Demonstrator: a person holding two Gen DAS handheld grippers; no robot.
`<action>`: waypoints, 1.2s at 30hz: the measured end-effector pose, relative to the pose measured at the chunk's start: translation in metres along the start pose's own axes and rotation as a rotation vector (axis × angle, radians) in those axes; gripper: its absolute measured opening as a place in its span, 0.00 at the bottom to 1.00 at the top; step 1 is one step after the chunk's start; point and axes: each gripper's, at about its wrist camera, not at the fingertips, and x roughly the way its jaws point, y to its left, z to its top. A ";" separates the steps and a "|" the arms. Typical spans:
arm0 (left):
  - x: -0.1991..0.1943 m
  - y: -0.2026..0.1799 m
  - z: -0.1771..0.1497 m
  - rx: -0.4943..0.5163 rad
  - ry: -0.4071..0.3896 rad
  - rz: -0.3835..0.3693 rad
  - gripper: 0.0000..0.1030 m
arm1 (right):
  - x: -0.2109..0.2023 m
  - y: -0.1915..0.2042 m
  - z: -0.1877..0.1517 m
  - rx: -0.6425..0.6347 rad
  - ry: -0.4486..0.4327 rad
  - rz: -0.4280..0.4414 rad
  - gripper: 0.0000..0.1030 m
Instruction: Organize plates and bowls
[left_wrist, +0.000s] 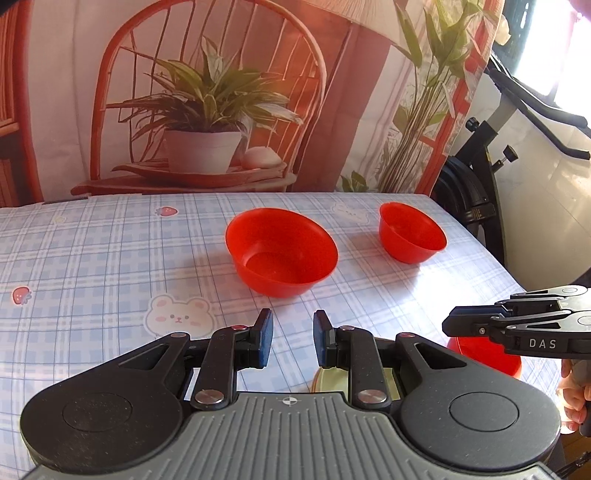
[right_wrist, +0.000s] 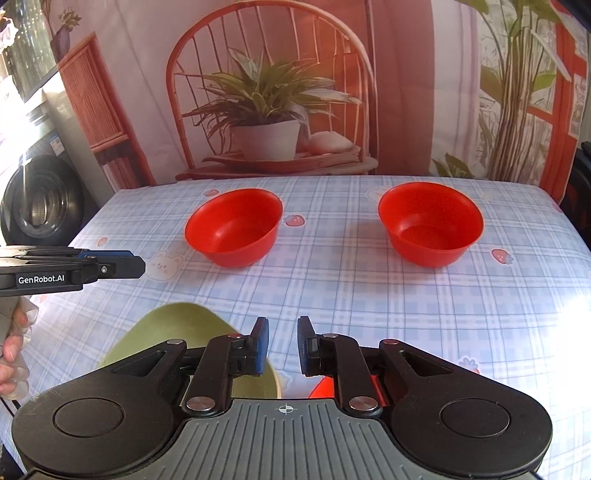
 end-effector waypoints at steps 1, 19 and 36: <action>0.003 0.003 0.007 -0.010 -0.008 0.015 0.25 | 0.004 0.000 0.005 0.003 -0.006 0.003 0.18; 0.085 0.034 0.037 -0.126 0.037 0.067 0.25 | 0.114 0.001 0.063 0.040 0.032 0.075 0.36; 0.072 0.016 0.037 -0.077 0.023 0.078 0.16 | 0.096 -0.002 0.059 0.076 -0.014 0.085 0.14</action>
